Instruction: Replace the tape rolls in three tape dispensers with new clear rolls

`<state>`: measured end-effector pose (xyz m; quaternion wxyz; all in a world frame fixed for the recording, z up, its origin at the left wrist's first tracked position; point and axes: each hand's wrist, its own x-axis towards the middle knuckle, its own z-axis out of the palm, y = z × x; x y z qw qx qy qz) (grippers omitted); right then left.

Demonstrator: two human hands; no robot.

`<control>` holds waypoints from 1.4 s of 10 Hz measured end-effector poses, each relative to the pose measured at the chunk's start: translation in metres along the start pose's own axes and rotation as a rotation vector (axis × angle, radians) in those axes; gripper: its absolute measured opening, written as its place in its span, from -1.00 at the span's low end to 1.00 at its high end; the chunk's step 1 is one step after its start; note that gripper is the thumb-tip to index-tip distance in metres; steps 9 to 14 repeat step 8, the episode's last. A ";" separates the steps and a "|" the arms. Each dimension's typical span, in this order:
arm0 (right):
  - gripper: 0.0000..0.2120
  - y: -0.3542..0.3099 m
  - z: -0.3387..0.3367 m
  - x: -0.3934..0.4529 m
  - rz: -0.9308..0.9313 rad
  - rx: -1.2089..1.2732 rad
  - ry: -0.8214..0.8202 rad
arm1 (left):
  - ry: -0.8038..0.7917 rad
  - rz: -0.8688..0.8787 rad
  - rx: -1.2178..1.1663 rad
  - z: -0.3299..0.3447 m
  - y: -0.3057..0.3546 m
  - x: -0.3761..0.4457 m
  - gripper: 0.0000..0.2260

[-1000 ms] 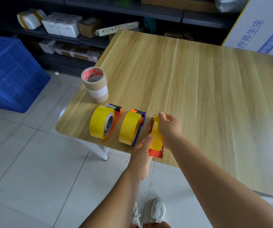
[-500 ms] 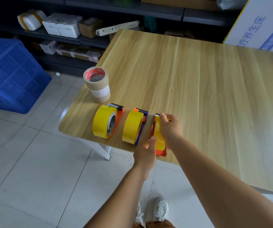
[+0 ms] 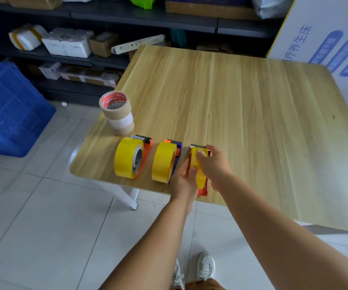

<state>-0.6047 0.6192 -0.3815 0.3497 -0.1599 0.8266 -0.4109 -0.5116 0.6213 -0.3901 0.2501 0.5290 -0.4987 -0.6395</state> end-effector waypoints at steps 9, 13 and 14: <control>-0.44 -0.005 -0.029 -0.008 -0.226 -0.341 -0.144 | 0.060 0.190 0.828 -0.003 0.031 -0.006 -0.56; -0.44 -0.005 -0.029 -0.008 -0.226 -0.341 -0.144 | 0.060 0.190 0.828 -0.003 0.031 -0.006 -0.56; -0.44 -0.005 -0.029 -0.008 -0.226 -0.341 -0.144 | 0.060 0.190 0.828 -0.003 0.031 -0.006 -0.56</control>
